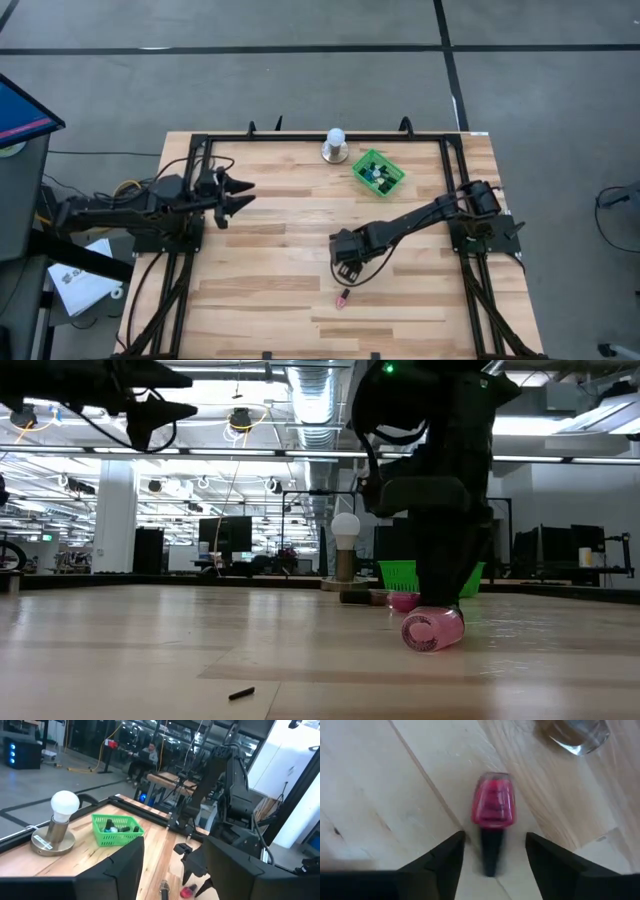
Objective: Pick & Place Nail Polish
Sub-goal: Put the red nail polish bottle into the green bin
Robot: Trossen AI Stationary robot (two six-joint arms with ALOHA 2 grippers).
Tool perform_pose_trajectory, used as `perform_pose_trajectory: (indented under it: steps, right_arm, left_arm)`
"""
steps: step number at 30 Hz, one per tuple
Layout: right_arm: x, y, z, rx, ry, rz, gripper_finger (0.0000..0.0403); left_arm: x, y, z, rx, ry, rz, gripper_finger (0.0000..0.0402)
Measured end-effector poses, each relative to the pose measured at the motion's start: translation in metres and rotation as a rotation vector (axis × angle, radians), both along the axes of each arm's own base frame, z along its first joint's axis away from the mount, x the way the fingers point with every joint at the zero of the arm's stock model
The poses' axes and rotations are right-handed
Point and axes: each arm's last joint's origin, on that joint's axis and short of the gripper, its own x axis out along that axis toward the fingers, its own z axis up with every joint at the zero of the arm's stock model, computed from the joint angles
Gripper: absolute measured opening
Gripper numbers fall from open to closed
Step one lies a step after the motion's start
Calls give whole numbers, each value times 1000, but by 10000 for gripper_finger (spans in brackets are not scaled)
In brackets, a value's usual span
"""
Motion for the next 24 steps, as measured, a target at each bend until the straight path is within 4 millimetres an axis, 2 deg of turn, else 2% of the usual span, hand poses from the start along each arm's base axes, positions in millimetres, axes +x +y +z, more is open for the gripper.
perform_pose_trajectory:
  steps: [4, 10, 17, 20, 24]
  right_arm:
    - [-1, 1, -4, -8, 23, -11, 160]
    - [-1, -1, 0, 0, 13, -16, 37]
    - [-2, -7, 10, 17, 36, 20, 40]
    - [4, -15, 27, 15, -7, 56, 40]
    - [1, -36, 54, -31, -53, 55, 40]
  left_arm:
    - [-6, 0, -10, -4, -17, 0, 193]
    - [-12, -1, -26, -5, -30, 0, 176]
    - [-16, -1, -43, -5, -31, 0, 145]
    - [-16, -1, -50, -6, -27, 0, 132]
    - [-16, -1, -58, -33, -12, -1, 118]
